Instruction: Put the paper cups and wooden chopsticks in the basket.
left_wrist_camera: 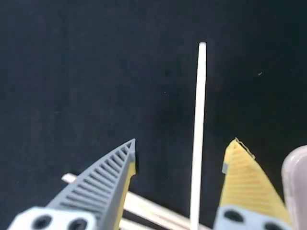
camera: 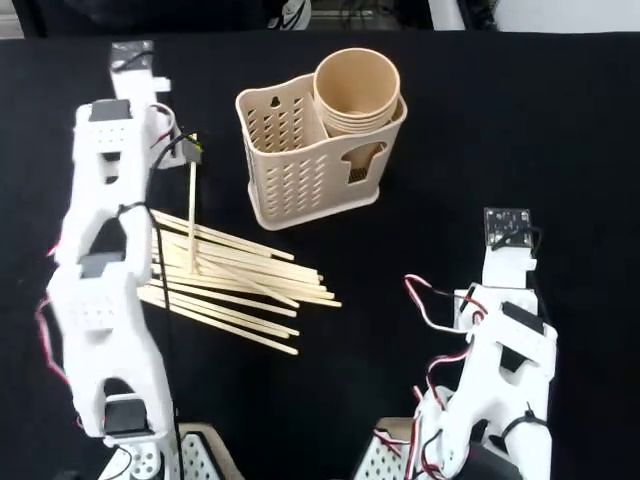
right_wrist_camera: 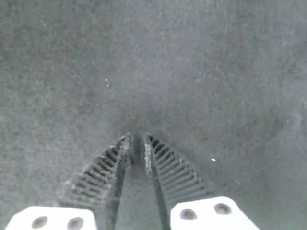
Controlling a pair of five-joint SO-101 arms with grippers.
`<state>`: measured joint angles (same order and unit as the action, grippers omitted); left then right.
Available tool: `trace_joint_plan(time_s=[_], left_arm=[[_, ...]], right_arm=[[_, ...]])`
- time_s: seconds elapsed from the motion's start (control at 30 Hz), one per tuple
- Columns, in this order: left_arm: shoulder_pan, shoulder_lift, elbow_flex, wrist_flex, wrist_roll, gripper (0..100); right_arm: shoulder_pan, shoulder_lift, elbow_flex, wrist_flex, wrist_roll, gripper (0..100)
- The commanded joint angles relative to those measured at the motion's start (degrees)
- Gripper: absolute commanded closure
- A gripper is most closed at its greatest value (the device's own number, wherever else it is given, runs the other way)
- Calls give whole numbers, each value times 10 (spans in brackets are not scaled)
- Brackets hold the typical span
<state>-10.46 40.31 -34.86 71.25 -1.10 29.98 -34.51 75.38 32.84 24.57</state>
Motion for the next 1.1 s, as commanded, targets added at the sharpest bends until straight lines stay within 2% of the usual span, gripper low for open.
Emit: trace_joint_plan(time_s=[0.0, 0.2, 0.33, 0.8, 1.0, 1.07], left_arm=[[13, 78, -220, 81, -4, 711], [15, 244, -426, 113, 20, 712], [15, 289, -524, 156, 14, 713], [31, 322, -497, 164, 11, 850], [30, 322, -497, 170, 11, 968], [29, 322, -501, 182, 11, 968]], right_arm=[[-5, -13, -3, -9, -1, 945], [-5, -13, -2, -9, -1, 945], [-5, -13, -2, -8, -1, 945], [-3, -13, -1, -7, -1, 945], [-2, -13, -1, -7, -1, 945], [-2, -13, -1, -7, -1, 945]])
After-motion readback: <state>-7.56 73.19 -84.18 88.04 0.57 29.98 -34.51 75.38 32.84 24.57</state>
